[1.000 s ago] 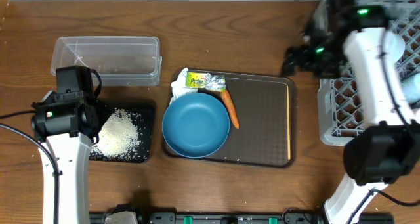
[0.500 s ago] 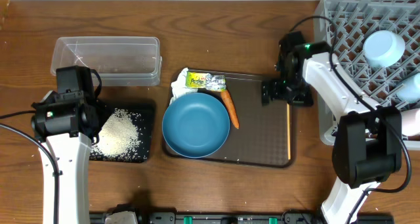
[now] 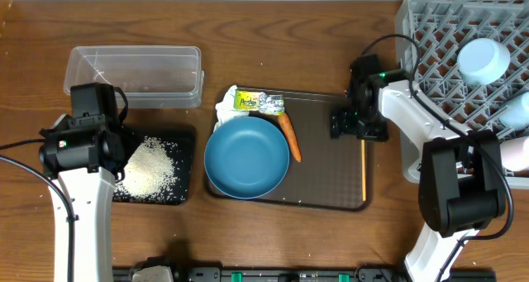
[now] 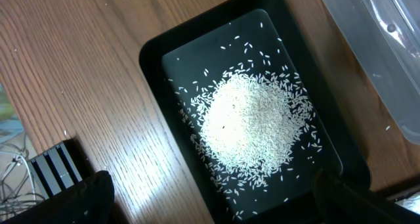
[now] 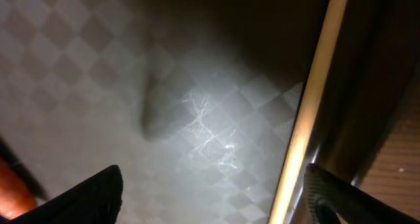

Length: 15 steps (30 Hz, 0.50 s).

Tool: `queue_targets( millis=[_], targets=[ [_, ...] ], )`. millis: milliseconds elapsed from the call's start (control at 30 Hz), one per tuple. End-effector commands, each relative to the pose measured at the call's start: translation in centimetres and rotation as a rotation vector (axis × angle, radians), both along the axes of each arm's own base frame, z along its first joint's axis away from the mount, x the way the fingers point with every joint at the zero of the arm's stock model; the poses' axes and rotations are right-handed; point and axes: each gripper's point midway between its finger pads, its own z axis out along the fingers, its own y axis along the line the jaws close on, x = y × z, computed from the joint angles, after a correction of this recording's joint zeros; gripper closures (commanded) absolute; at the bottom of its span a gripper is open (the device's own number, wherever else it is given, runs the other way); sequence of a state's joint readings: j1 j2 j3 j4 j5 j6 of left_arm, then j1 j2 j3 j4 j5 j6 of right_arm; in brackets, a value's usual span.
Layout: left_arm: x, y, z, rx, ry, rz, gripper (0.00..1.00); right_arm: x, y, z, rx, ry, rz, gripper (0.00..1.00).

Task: Sort waste into correct bins and load items into the dishwasher rack
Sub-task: 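Close the right gripper on the second chopstick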

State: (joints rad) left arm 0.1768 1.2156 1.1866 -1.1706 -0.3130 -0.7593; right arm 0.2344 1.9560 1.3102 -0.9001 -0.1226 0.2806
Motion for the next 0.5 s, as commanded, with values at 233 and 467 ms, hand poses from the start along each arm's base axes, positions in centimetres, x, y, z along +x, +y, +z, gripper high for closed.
queue_targets(
  millis=[233,467],
  targets=[
    [0.0,0.2,0.3,0.003,-0.009,0.011,0.01,-1.4,-0.3,-1.9,-0.023,0.018,-0.028,0.31],
    [0.0,0.2,0.3,0.003,-0.009,0.011,0.01,-2.1,-0.3,-2.6,-0.130,0.001,-0.039,0.55]
  ],
)
